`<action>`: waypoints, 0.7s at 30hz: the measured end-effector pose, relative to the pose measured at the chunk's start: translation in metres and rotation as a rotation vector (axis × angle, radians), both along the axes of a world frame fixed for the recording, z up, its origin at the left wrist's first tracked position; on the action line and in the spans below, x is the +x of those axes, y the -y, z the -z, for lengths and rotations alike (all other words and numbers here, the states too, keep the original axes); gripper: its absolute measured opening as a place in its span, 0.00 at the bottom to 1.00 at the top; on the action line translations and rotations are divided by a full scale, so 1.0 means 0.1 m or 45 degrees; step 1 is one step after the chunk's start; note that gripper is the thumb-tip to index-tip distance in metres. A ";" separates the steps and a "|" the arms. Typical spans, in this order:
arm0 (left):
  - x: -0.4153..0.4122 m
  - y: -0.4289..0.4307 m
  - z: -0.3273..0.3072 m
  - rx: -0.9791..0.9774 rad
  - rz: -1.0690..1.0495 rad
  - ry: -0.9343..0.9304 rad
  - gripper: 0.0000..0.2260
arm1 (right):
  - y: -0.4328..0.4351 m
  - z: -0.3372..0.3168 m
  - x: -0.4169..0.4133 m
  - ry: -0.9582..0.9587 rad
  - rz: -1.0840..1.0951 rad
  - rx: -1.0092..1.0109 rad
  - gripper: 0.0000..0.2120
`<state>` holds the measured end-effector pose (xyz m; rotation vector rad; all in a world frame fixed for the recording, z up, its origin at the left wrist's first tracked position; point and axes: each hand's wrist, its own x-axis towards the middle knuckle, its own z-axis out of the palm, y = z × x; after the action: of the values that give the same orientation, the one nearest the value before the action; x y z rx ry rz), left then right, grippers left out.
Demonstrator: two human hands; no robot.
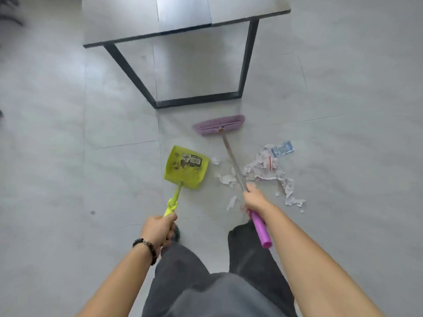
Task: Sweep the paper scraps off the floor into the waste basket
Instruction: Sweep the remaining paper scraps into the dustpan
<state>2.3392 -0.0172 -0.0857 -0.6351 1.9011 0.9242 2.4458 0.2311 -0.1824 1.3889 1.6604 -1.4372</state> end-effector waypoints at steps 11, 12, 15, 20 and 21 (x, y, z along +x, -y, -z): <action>0.72 -0.32 0.13 0.020 -0.085 -0.070 0.07 | -0.33 -0.11 1.99 0.413 -0.419 0.172 0.25; 0.73 -0.32 0.15 0.042 -0.050 -0.061 0.07 | -0.26 -0.17 2.16 0.446 -0.424 0.179 0.25; 0.83 -0.25 0.23 0.055 0.090 -0.027 0.07 | 0.01 -0.36 2.65 0.543 -0.415 0.217 0.23; 0.99 0.03 0.34 0.017 0.293 -0.175 0.11 | 0.51 -0.68 3.20 0.456 -0.053 0.290 0.13; 1.00 0.06 0.35 0.027 0.330 -0.195 0.11 | 0.58 -0.72 3.29 0.427 -0.026 0.331 0.13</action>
<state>2.4391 -0.0233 -0.1205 -0.3017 2.0483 0.8430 2.7748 0.1732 -0.1105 1.6434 1.6720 -0.9357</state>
